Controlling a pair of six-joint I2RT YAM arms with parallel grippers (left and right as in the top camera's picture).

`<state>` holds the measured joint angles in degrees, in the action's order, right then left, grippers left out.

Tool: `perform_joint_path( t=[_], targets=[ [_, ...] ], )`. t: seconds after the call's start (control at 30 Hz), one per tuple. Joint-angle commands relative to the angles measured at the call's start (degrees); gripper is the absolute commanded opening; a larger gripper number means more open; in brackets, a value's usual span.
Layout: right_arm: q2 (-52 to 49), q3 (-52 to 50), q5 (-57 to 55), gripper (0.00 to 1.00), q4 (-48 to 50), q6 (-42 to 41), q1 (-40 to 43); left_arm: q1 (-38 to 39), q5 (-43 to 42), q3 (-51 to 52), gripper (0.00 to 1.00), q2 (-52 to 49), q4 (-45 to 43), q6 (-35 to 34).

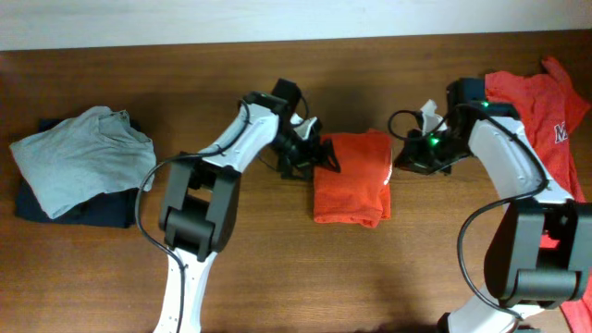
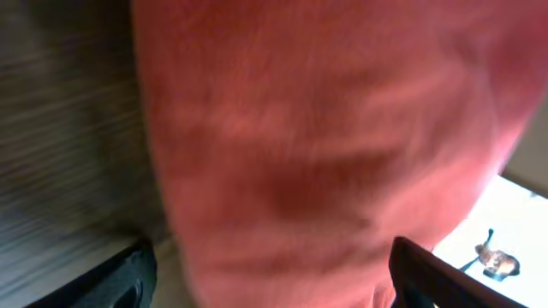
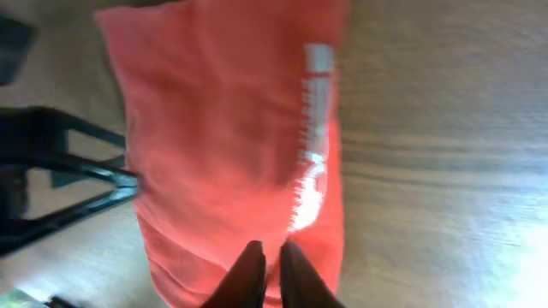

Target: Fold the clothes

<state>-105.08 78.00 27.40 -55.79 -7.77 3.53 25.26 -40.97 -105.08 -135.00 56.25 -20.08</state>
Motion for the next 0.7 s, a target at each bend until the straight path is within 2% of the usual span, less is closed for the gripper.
perform_joint_path(
  t=[0.0, 0.13, 0.27, 0.43, 0.53, 0.57, 0.67],
  targets=[
    [-1.22, 0.13, -4.5, 0.07, 1.22, -3.61, -2.58, 1.03, 0.24, 3.67, 0.95, 0.02, -3.76, -11.43],
    [-3.41, -2.05, -5.33, 0.05, 3.65, -5.27, -3.98, 2.54, -1.31, 6.62, 0.96, 0.02, -8.61, -14.75],
    [-6.01, -2.47, -6.29, 0.04, 4.0, -7.06, -4.31, 4.57, -5.01, 6.69, 0.96, 0.02, -9.07, -15.32],
    [-7.21, -2.47, -7.04, 0.04, 4.13, -9.09, -4.55, 6.88, -5.07, 6.69, 0.95, 0.02, -9.22, -15.52],
    [-7.3, -2.47, -7.21, 0.04, 3.98, -9.29, -5.09, 7.06, -3.58, 6.69, 0.89, 0.02, -10.4, -15.5],
    [-7.32, -2.47, -7.41, 0.05, 3.93, -9.31, -5.33, 7.06, -3.58, 6.69, 0.81, 0.02, -11.26, -15.5],
    [-7.32, -2.47, -10.21, 0.05, 3.04, -11.23, -5.49, 7.06, -3.58, 6.69, 0.66, 0.02, -12.85, -15.45]
  ],
)
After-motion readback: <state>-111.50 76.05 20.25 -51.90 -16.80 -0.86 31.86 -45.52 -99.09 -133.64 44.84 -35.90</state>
